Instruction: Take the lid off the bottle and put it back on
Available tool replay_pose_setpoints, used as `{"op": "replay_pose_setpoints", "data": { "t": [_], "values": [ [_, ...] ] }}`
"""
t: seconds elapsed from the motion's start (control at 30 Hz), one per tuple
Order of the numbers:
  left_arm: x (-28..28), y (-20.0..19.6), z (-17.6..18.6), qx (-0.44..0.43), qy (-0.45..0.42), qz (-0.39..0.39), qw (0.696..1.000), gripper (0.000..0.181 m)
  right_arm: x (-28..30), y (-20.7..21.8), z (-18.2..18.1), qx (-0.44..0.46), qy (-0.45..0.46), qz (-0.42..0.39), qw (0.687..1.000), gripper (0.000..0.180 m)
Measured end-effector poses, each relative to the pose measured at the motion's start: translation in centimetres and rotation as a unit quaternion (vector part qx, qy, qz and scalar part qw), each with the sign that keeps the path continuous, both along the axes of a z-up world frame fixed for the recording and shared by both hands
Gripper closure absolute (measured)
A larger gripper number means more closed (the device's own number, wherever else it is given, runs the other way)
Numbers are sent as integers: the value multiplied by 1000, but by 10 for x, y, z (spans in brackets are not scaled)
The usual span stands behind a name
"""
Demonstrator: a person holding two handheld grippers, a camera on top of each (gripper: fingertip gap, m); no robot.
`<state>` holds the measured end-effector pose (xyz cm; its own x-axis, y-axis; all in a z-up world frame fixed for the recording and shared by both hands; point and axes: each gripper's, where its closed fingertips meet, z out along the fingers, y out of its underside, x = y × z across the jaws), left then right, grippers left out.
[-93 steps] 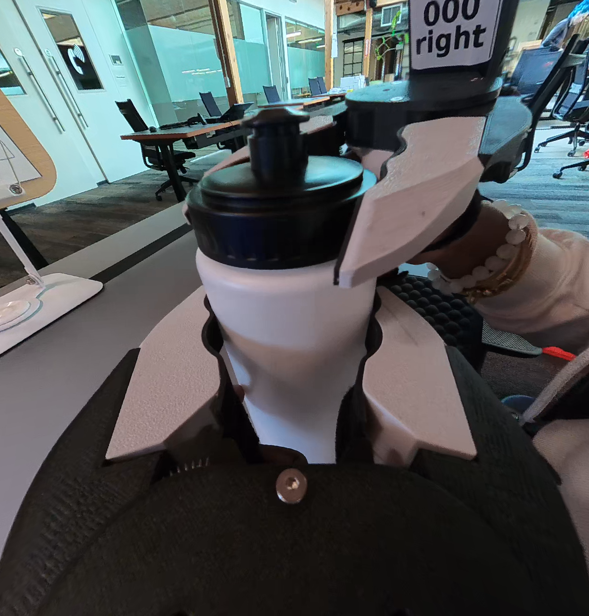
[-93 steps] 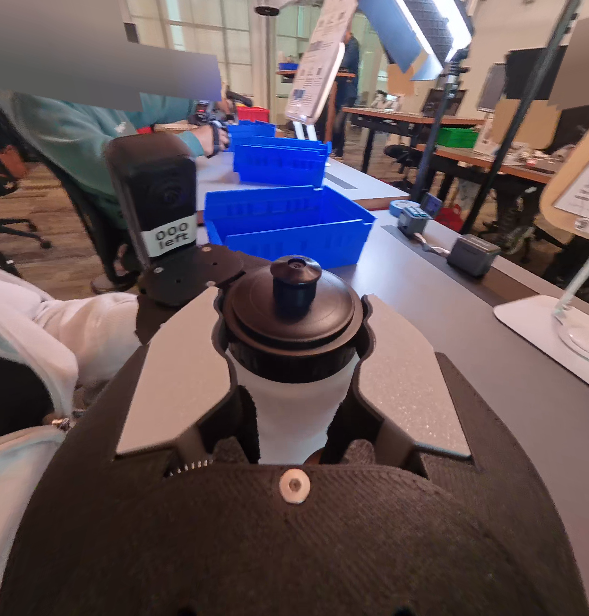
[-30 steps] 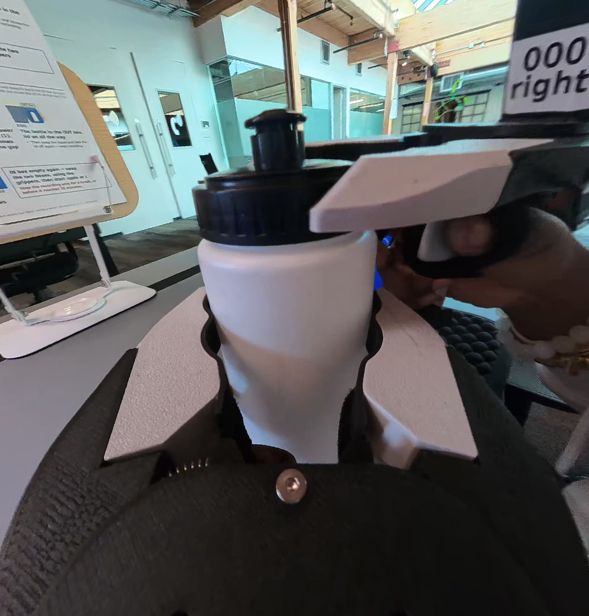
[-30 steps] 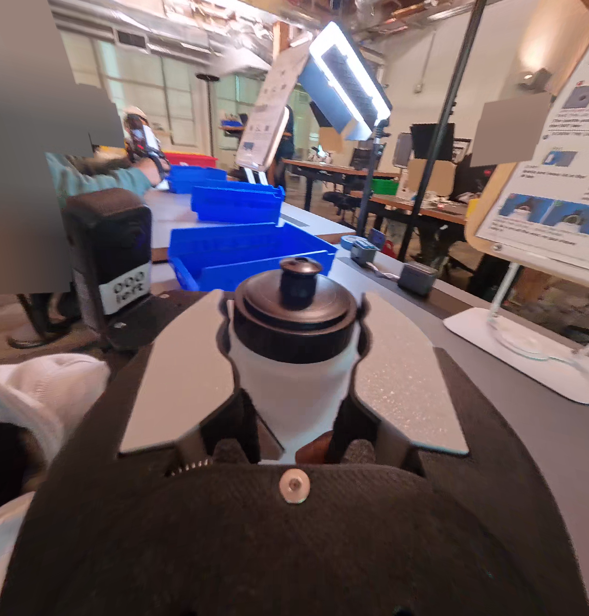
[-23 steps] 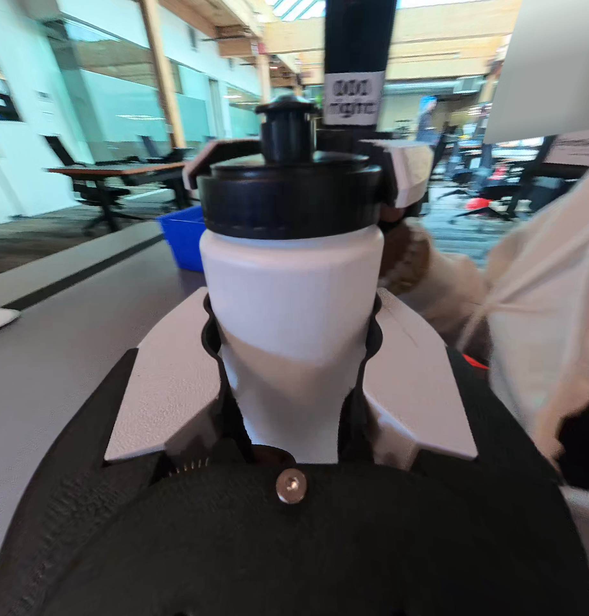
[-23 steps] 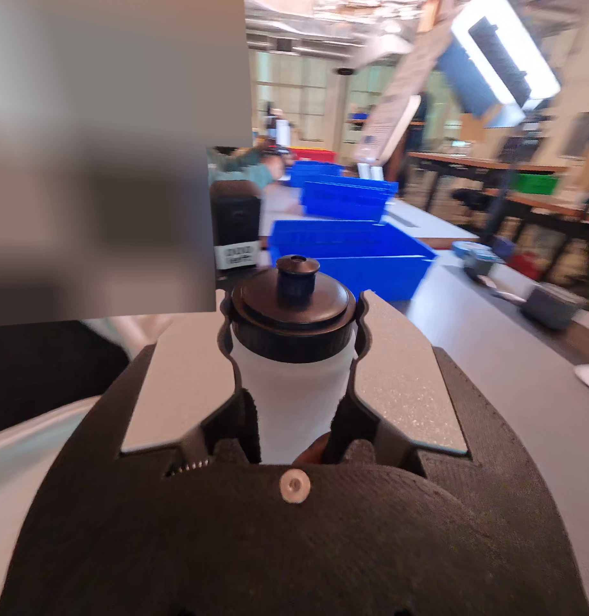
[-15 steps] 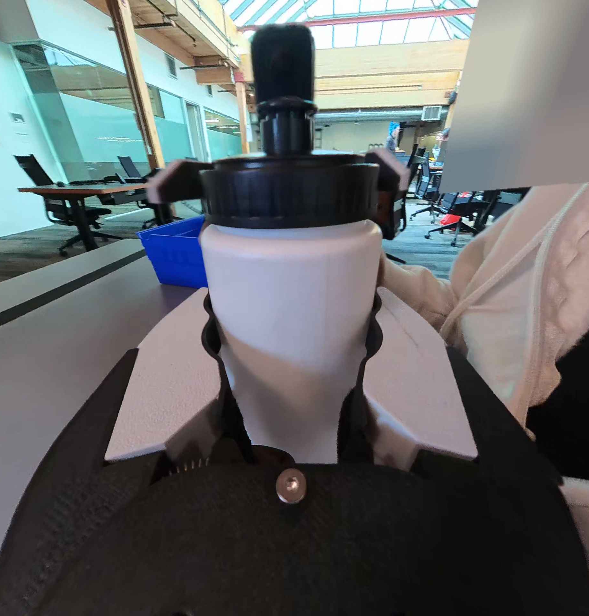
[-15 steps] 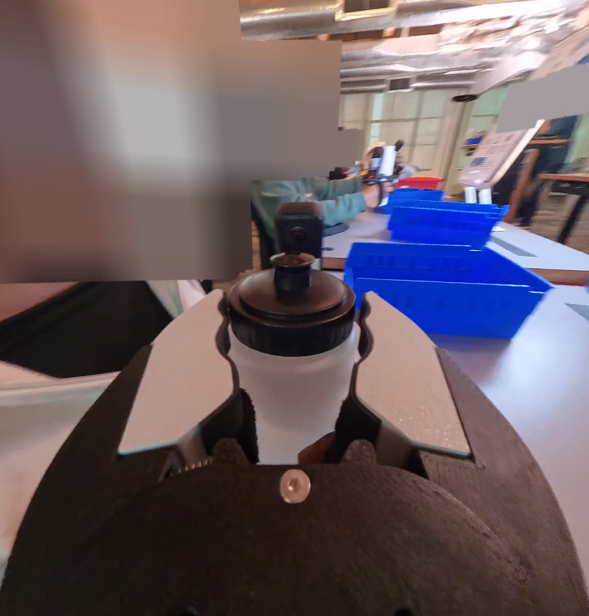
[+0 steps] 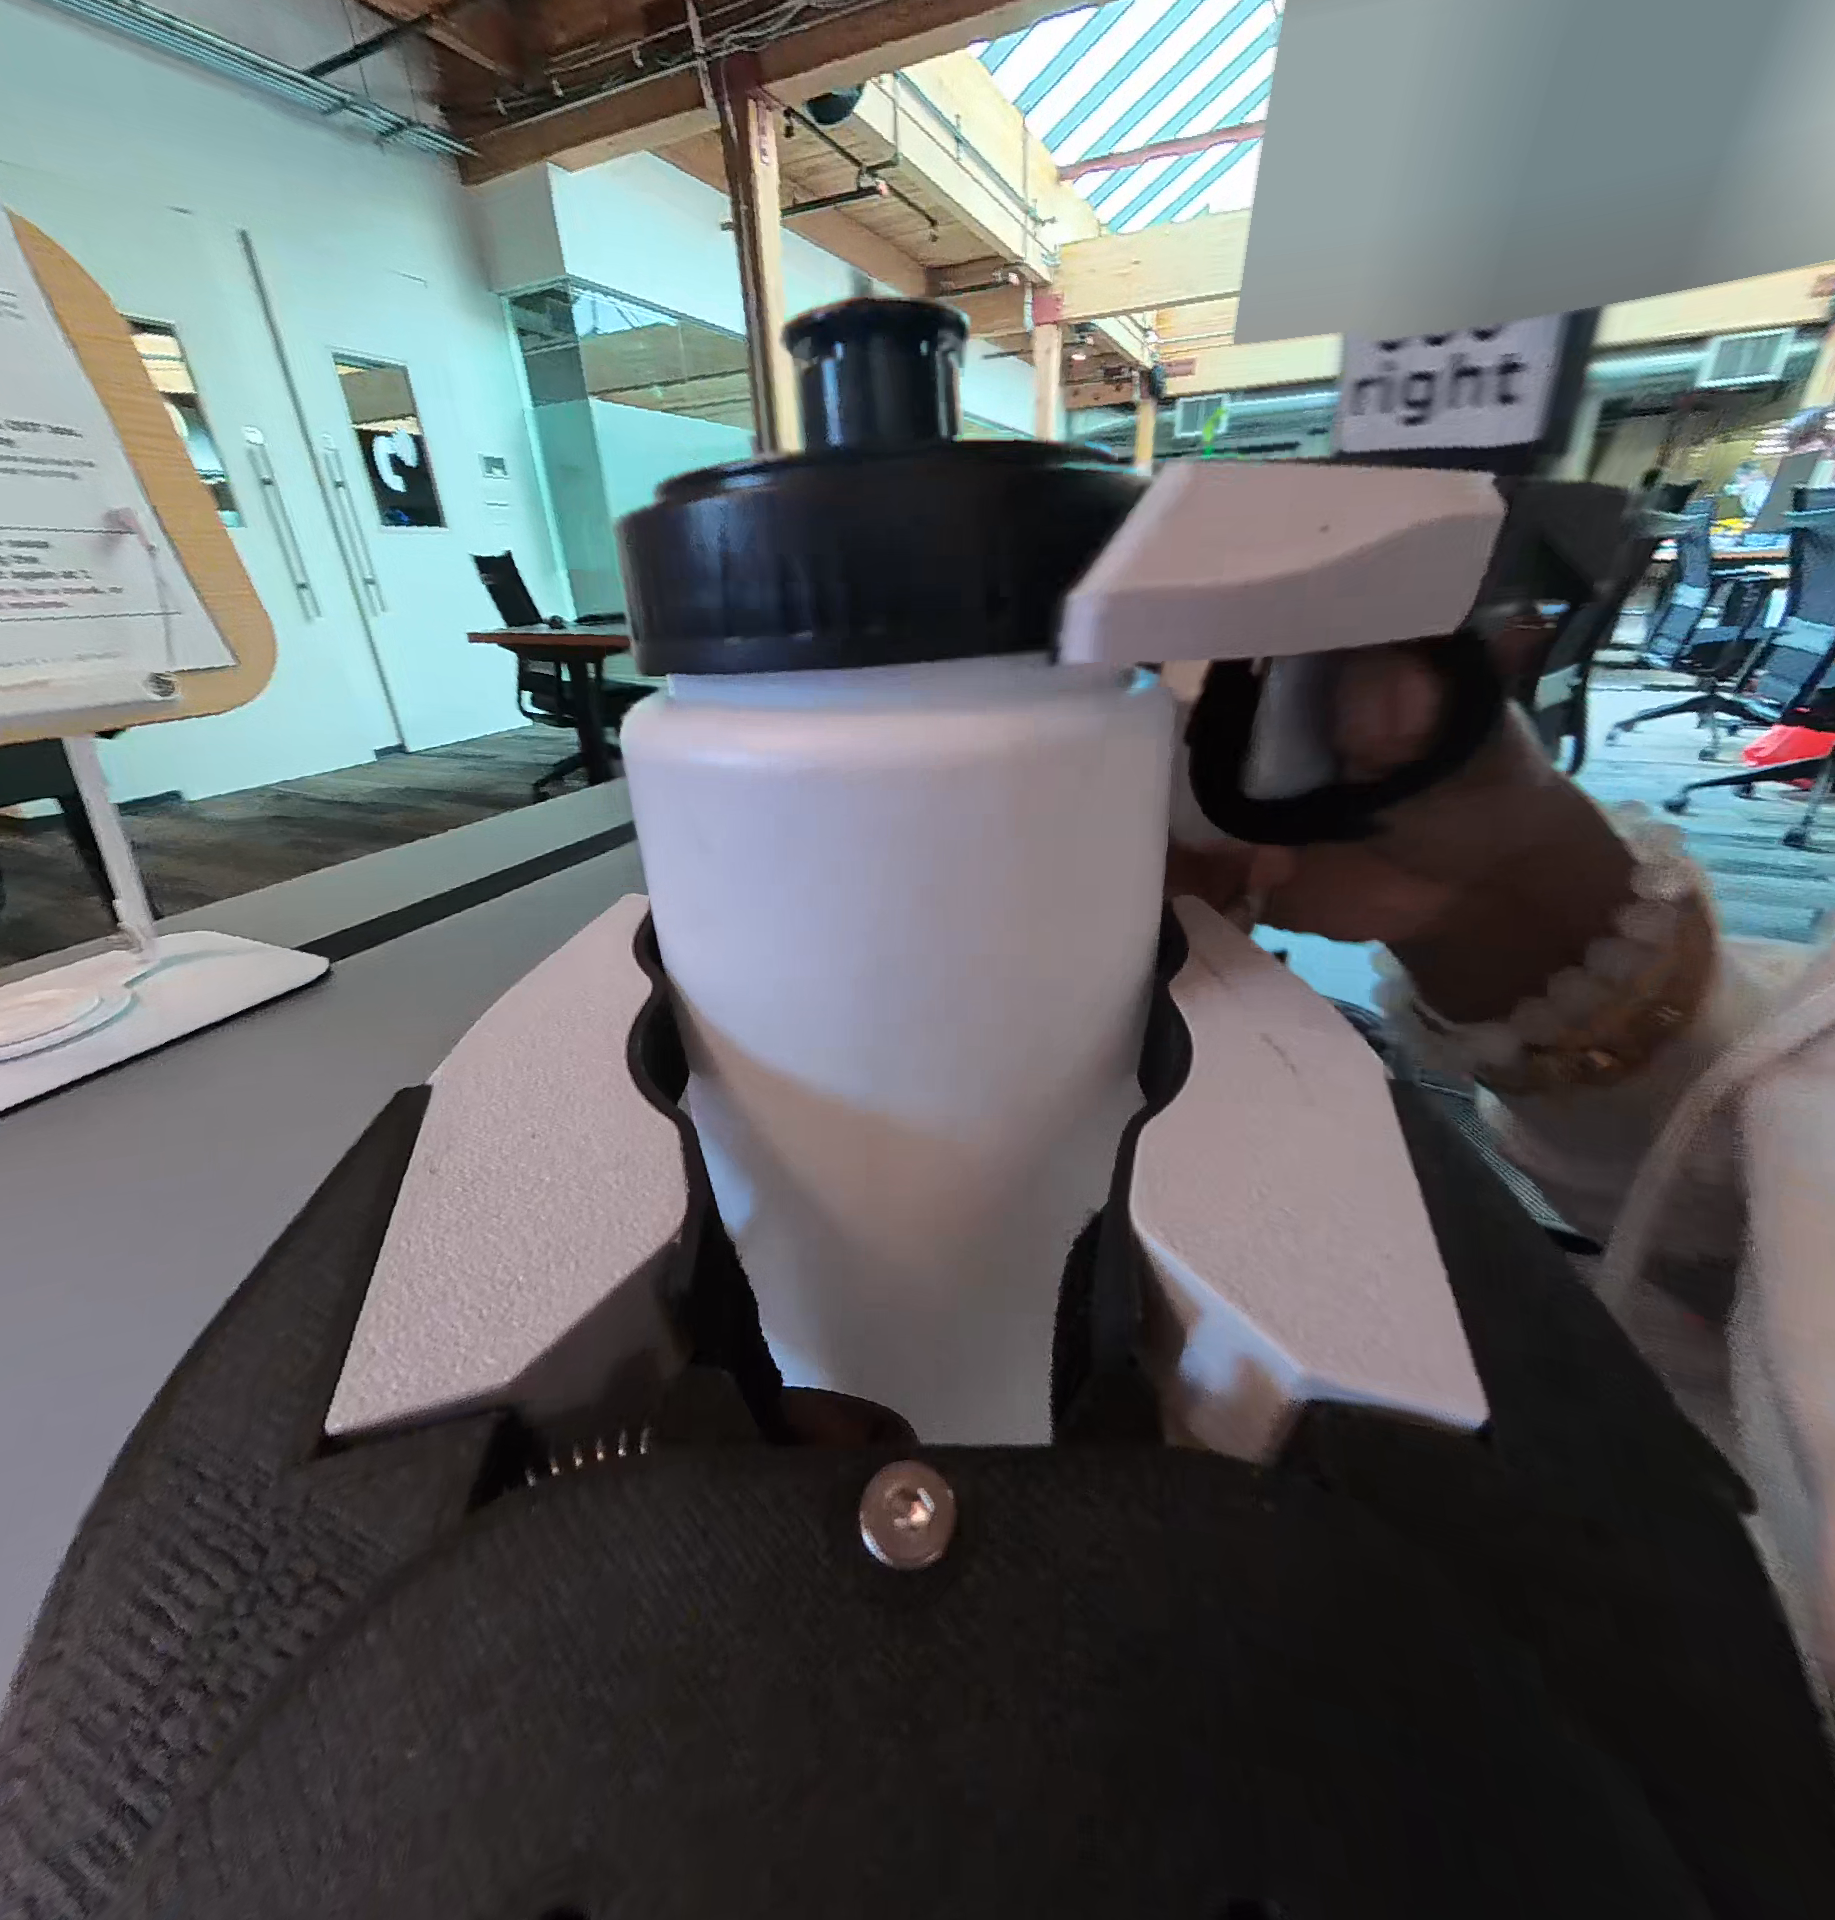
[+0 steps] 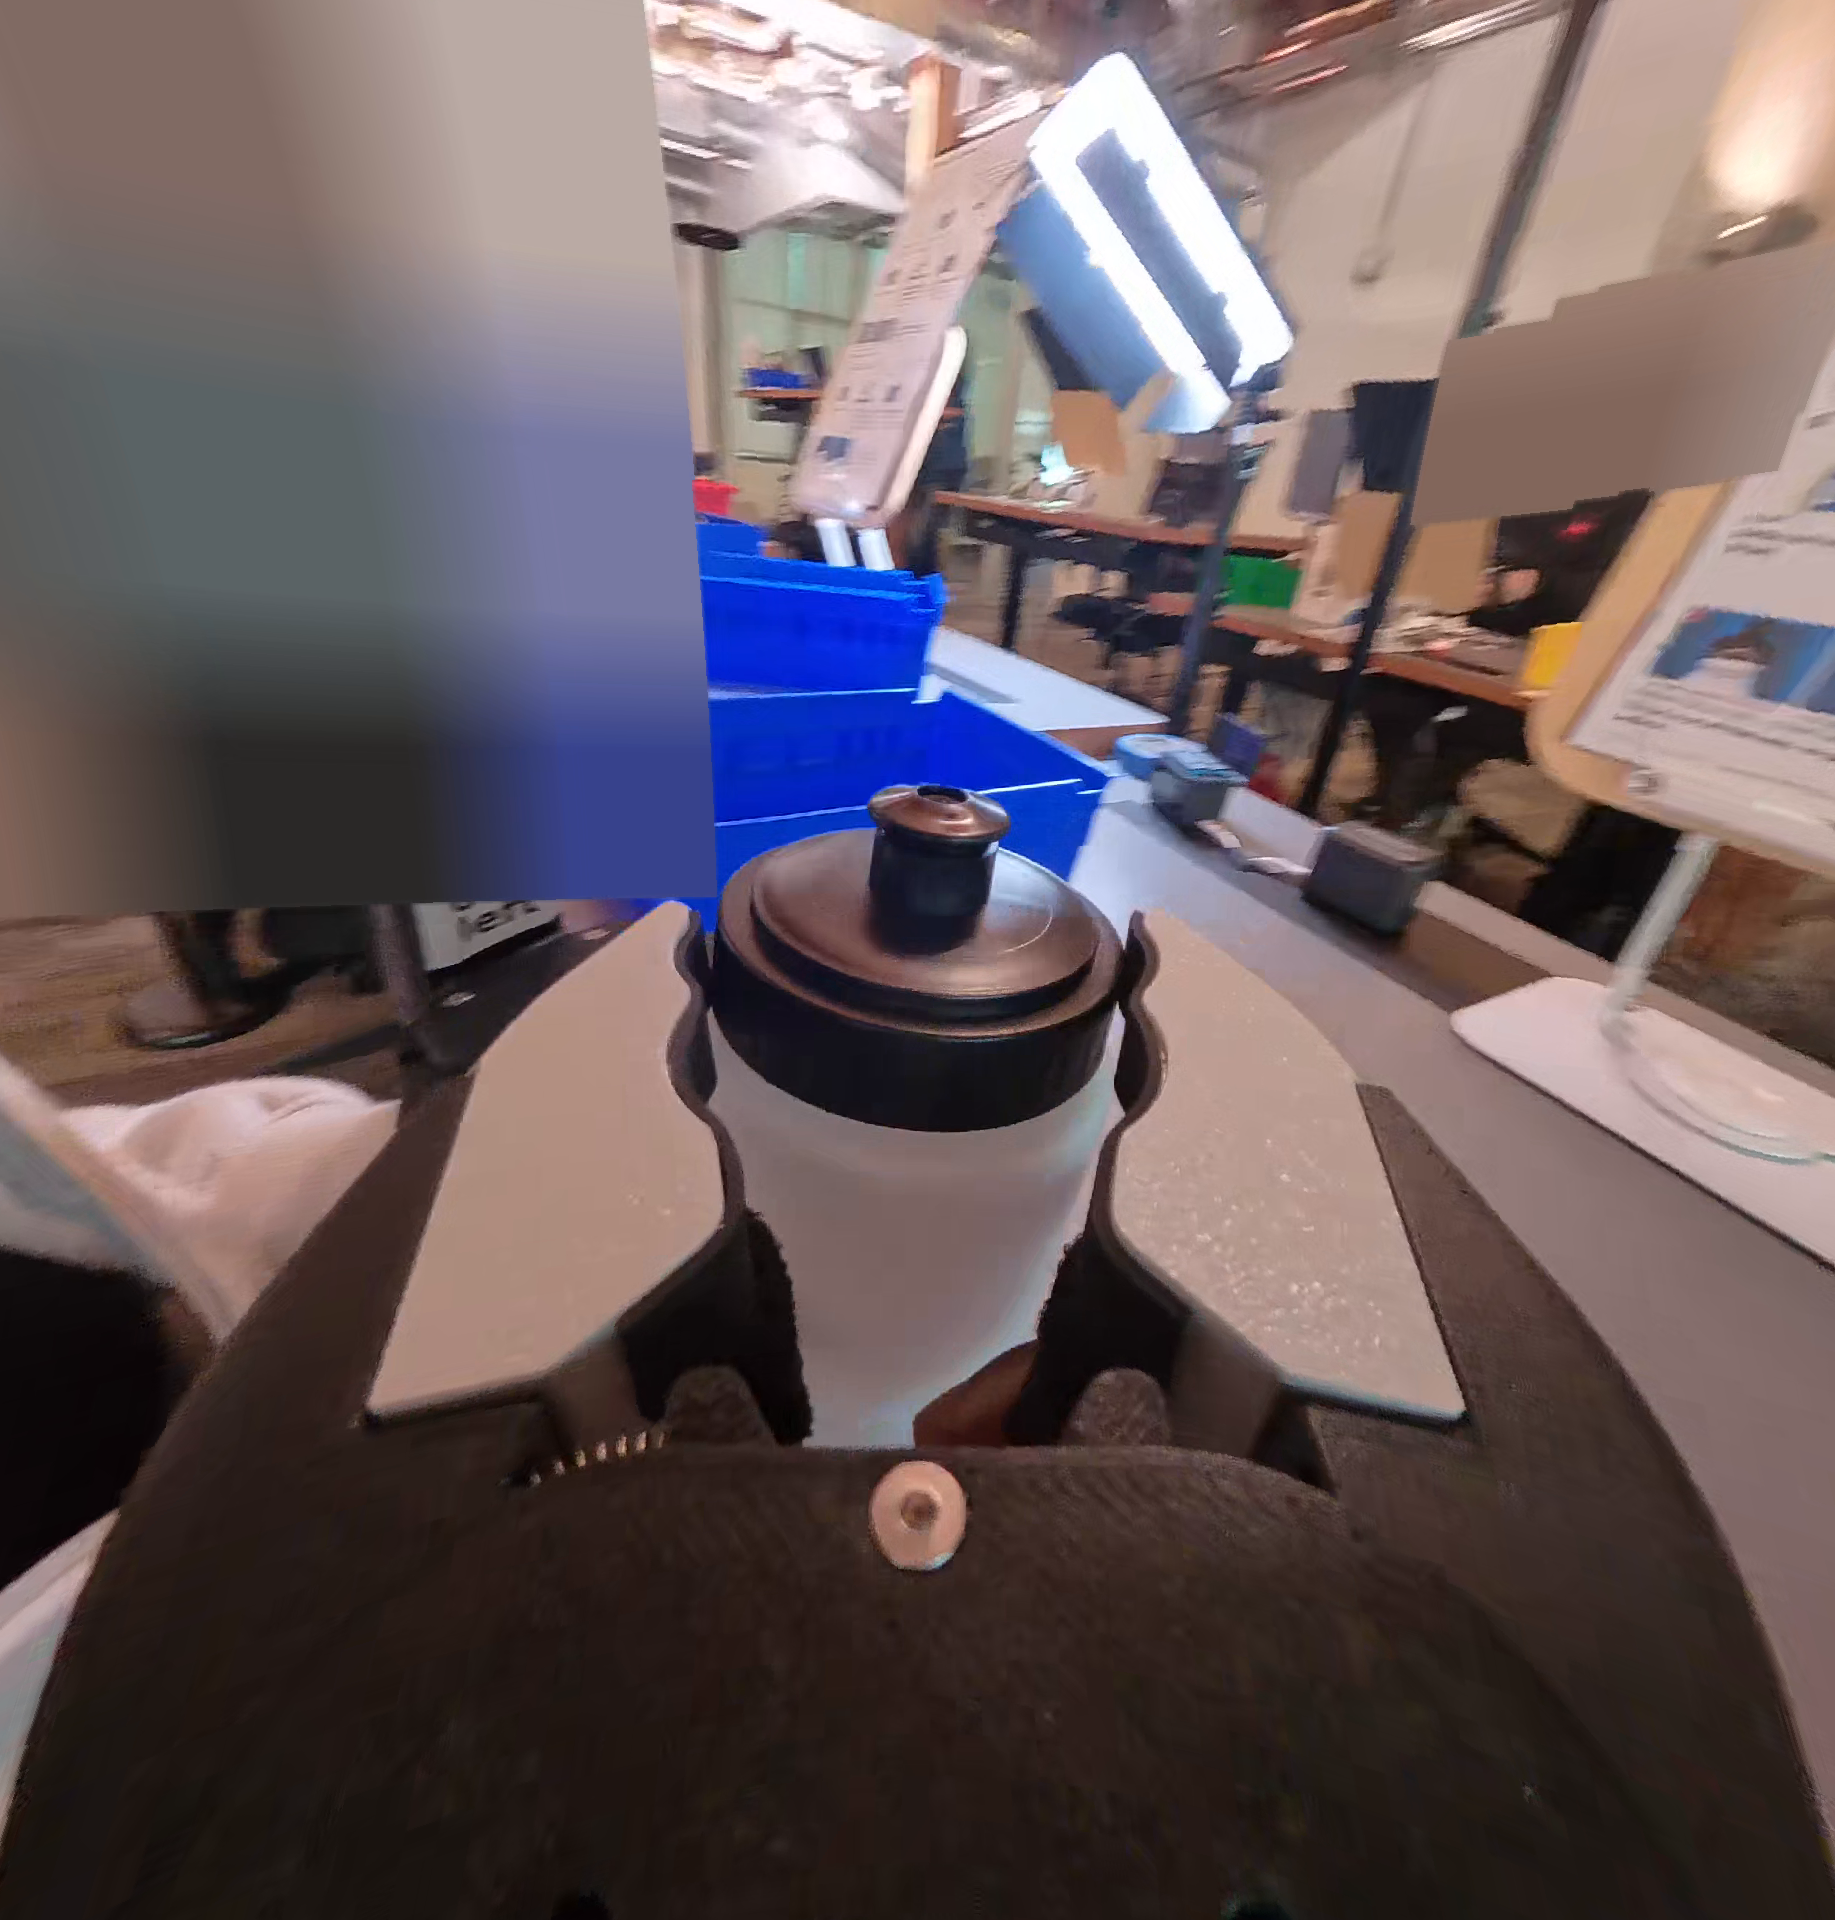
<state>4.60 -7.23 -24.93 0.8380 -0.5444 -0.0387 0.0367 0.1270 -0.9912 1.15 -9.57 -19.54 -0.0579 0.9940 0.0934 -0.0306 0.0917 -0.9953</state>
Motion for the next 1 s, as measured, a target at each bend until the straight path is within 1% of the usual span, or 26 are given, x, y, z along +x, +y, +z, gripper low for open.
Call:
{"op": "replay_pose_setpoints", "data": {
  "t": [0.03,0.13,0.23,0.3,0.37,0.4,0.43,0.47,0.53,0.63,0.67,0.7,0.77,0.9,0.93,1.0],
  "values": [
    [1,-1,0,-2,1,-12,1000,93,0,-2,0,-3,-8,35,999,104],
    [5,-5,-1,-9,0,-57,998,93,4,-9,-1,-7,-24,153,988,105],
    [5,-7,0,-3,-12,-71,997,94,8,-12,5,-81,-24,266,960,107],
    [4,-6,0,-2,-17,-67,998,94,8,-11,8,-121,-12,297,947,107],
    [3,-6,0,-2,-19,-66,998,94,6,-11,10,-131,11,286,949,107],
    [4,-7,0,-1,-15,-66,998,94,5,-10,11,-131,28,264,955,101],
    [6,-7,0,1,-10,-65,998,94,4,-8,12,-127,48,229,964,84],
    [6,-7,0,2,-8,-63,998,94,2,-6,12,-114,60,186,974,78],
    [6,-7,0,3,-8,-56,998,94,1,-1,5,-65,49,87,993,68],
    [6,-7,0,4,-7,-50,999,94,7,1,4,33,39,-11,999,52],
    [5,-7,0,4,-7,-48,999,94,9,-2,9,46,50,-20,997,61],
    [5,-7,0,4,-7,-46,999,94,11,-5,13,49,62,-22,997,66],
    [5,-7,0,4,-5,-43,999,94,10,-4,12,35,52,-36,997,81],
    [5,-7,0,3,-3,-41,999,94,4,-4,6,26,31,-35,999,99],
    [5,-7,0,2,-3,-42,999,94,3,-4,5,30,28,-27,999,104],
    [5,-8,0,2,-4,-48,999,94,3,-6,5,24,18,19,999,104]
  ]
}}
